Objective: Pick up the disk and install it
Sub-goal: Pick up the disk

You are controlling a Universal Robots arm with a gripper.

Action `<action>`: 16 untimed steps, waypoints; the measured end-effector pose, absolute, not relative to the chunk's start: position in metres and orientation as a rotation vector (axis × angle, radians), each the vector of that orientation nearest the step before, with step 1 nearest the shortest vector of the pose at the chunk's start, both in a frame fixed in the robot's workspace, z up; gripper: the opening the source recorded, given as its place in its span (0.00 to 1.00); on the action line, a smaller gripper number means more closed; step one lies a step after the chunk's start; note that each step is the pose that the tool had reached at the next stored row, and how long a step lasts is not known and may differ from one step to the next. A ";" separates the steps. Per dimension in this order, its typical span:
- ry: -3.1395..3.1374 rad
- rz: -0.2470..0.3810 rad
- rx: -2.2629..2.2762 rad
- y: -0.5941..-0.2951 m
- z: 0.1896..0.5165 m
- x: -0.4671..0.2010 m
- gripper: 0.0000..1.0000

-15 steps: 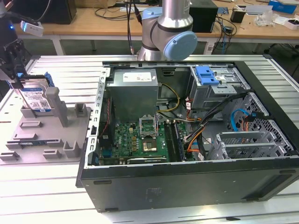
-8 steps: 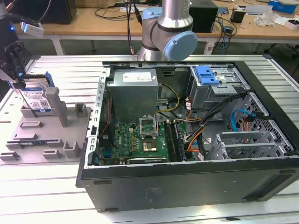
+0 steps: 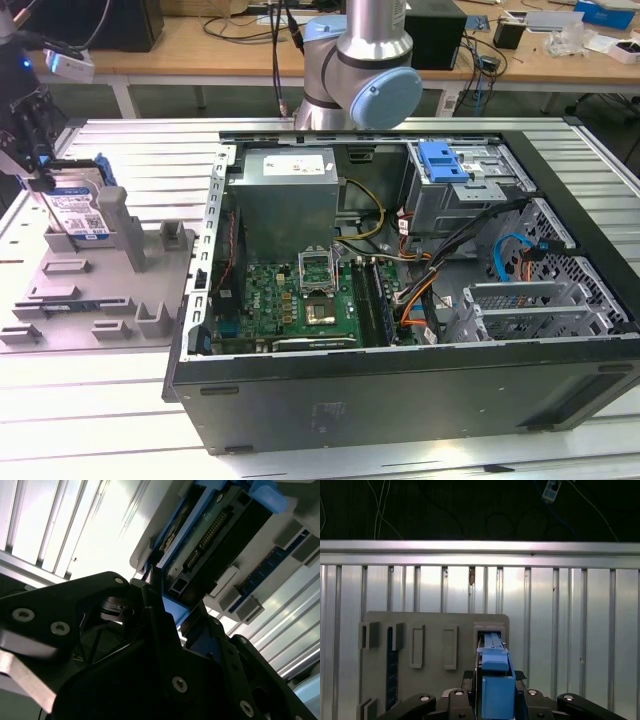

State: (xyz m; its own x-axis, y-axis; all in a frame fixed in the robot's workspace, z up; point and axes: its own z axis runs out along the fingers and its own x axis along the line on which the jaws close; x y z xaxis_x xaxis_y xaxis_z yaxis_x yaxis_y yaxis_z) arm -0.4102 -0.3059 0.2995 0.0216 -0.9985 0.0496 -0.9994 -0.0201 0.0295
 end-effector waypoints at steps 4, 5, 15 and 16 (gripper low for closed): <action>-2.159 0.023 2.205 -0.306 0.299 -0.411 0.41; -2.159 0.023 2.205 -0.306 0.299 -0.411 0.41; -2.162 0.030 2.207 -0.306 0.295 -0.411 0.41; -2.163 0.031 2.208 -0.306 0.295 -0.411 0.41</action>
State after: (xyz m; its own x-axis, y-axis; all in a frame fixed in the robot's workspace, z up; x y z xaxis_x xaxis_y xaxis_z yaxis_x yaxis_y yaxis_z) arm -0.4112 -0.3059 0.2948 0.0213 -0.9985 0.0498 -0.9996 -0.0202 0.0221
